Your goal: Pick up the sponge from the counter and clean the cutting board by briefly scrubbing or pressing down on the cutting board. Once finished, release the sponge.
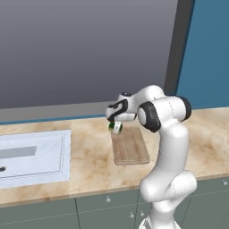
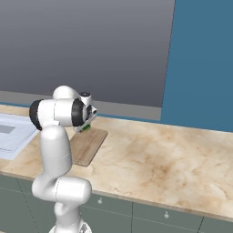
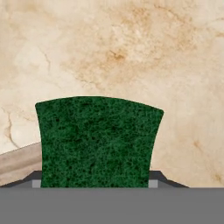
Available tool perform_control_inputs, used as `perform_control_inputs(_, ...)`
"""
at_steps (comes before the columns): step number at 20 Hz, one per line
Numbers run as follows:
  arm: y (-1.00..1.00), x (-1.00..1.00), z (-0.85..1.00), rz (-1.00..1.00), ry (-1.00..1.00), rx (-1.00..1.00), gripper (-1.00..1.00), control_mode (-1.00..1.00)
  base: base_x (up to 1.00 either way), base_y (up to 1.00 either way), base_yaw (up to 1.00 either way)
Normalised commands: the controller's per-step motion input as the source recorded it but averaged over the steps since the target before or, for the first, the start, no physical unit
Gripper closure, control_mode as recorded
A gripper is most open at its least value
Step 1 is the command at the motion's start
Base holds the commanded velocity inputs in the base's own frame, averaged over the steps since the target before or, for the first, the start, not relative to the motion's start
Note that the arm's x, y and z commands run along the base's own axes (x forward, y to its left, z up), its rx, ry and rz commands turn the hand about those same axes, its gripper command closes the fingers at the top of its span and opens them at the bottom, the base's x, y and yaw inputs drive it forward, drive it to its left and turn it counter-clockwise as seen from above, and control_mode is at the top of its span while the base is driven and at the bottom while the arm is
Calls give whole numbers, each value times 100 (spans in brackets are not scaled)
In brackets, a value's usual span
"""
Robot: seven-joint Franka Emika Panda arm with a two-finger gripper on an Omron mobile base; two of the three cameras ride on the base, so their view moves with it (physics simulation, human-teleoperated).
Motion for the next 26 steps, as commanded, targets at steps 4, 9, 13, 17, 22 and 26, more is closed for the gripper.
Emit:
perform_control_inputs(4,-13,14,6,-14,-1,0,100,-100,0,0,0)
perform_control_inputs(9,-41,0,26,-19,0,0,100,-100,0,0,0)
perform_control_inputs(13,-53,-8,25,-20,0,1,100,-100,0,0,0)
perform_control_inputs(17,-61,-43,29,-21,0,5,100,-100,0,0,0)
perform_control_inputs(22,-68,-55,14,-24,0,6,100,-100,0,0,0)
perform_control_inputs(26,-74,-58,1,-27,1,5,100,-100,0,0,0)
